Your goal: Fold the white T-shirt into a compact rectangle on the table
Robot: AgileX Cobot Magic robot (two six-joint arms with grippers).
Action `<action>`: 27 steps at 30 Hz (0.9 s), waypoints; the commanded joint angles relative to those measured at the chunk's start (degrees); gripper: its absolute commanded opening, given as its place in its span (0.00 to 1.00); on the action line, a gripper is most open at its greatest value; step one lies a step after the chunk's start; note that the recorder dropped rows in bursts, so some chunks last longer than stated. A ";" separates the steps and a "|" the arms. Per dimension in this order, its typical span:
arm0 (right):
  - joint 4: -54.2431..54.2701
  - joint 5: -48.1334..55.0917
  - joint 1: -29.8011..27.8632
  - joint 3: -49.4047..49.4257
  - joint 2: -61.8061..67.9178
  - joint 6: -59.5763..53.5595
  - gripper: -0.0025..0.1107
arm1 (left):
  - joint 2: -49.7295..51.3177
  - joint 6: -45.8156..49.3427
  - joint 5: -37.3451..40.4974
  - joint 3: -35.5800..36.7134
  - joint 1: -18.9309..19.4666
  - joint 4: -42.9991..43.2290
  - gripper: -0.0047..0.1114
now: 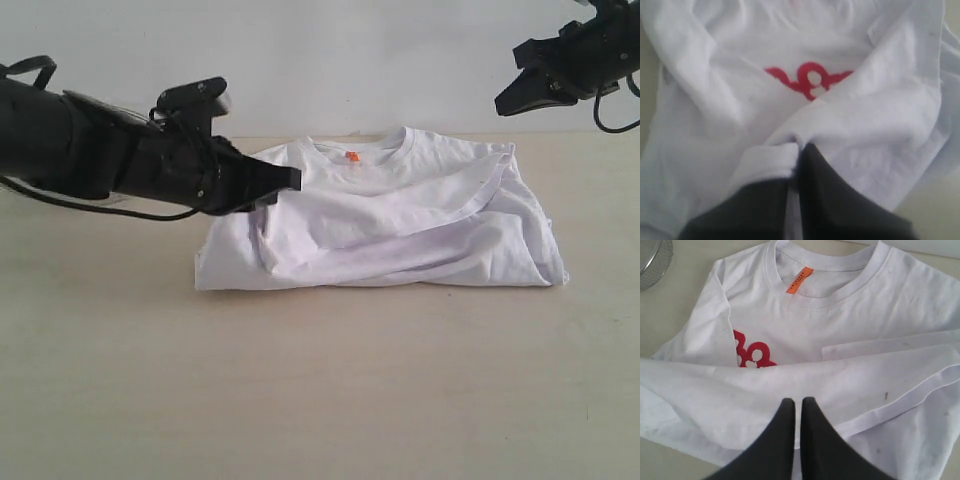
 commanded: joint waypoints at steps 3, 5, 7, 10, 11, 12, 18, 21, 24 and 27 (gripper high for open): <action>-0.03 1.33 -0.05 -0.35 -0.91 -0.62 0.02 | 2.62 5.52 -1.74 -7.89 0.60 -0.18 0.08; -0.03 1.55 -0.05 -0.35 -0.91 -0.62 0.02 | 5.11 5.52 -1.63 -10.43 1.08 -0.18 0.08; 0.12 1.66 -0.05 -0.35 -0.91 -0.62 0.02 | 7.52 5.52 -1.23 -13.22 1.42 -0.18 0.08; 0.12 1.94 -0.05 -0.35 -0.91 -0.62 0.02 | 11.22 6.13 -2.13 -16.97 1.56 -0.18 0.08; 0.12 1.94 -0.05 -0.35 -0.91 -0.62 0.02 | 12.21 7.10 -2.72 -18.20 1.56 -0.18 0.08; 0.12 1.94 -0.05 -0.35 -0.91 -0.62 0.02 | 13.42 8.42 -2.86 -19.78 1.56 -0.18 0.08; -0.12 3.00 -0.05 -0.35 -0.91 -0.62 0.02 | 18.23 9.05 -3.28 -25.50 1.90 -0.18 0.08; -0.24 3.50 -0.05 -0.35 -0.91 -0.62 0.02 | 18.87 9.05 -7.87 -26.52 2.27 -0.18 0.08; -0.24 3.50 -0.05 -0.35 -0.91 -0.62 0.02 | 19.28 9.05 -10.22 -26.76 2.50 -0.08 0.08; -0.24 3.50 -0.05 -0.35 -0.91 -0.62 0.02 | 19.68 9.05 -9.74 -26.76 2.64 -0.09 0.08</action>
